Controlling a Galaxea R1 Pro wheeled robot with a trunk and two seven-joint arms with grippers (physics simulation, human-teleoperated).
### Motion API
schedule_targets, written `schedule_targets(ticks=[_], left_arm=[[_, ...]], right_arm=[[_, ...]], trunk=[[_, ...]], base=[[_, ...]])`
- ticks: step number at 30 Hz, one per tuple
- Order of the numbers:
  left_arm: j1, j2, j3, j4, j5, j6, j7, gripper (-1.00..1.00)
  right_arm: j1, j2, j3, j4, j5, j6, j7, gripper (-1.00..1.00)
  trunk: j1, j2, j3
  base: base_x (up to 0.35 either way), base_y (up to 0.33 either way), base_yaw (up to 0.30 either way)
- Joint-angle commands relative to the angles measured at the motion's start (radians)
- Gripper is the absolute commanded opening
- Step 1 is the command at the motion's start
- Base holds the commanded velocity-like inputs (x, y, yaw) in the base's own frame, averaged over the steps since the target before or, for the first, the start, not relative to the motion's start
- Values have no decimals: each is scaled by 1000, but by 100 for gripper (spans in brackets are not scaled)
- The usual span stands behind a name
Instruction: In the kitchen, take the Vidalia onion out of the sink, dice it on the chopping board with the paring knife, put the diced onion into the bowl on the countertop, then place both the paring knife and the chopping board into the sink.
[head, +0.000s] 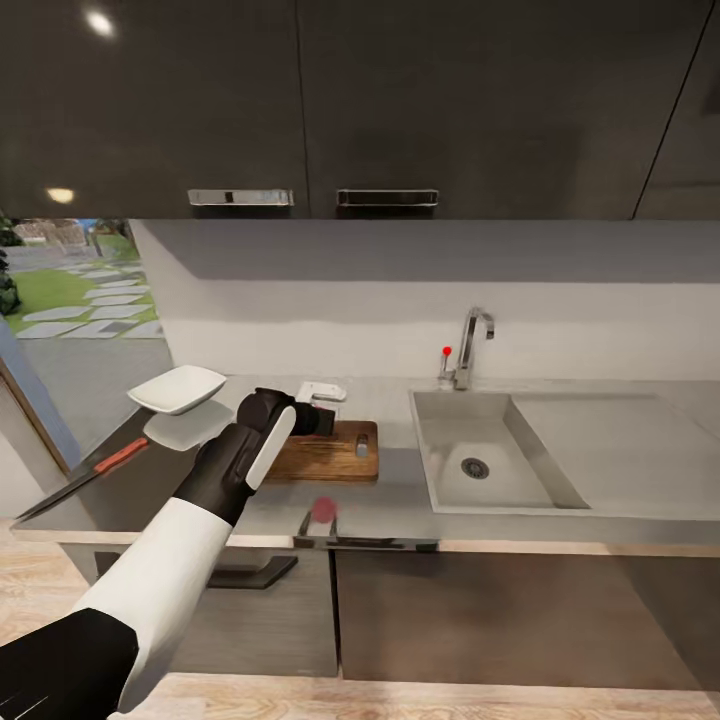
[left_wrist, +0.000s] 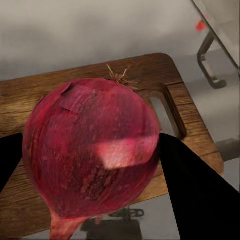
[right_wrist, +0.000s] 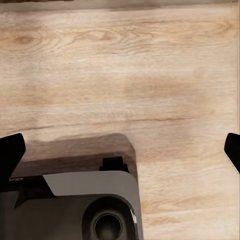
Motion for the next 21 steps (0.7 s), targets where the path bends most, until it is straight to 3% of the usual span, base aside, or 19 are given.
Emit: schedule_targets(ticks=[1, 8, 21], left_arm=[[-1, 1, -1, 6, 11, 3, 9, -100], [-1, -1, -1, 46, 12, 2, 10, -100], [-1, -8, -1, 52, 12, 2, 10, -100]], right_arm=[[-1, -2, -1, -7, -5, -9, 2, 100], [-1, -5, 1, -66, -2, -22, 2, 100], [-1, -26, 4, -71, -1, -98, 4, 100]], trunk=[[0, -1, -1], [0, -1, -1], [0, -1, -1]], base=[[0, 2, 0], [0, 0, 0], [0, 0, 0]])
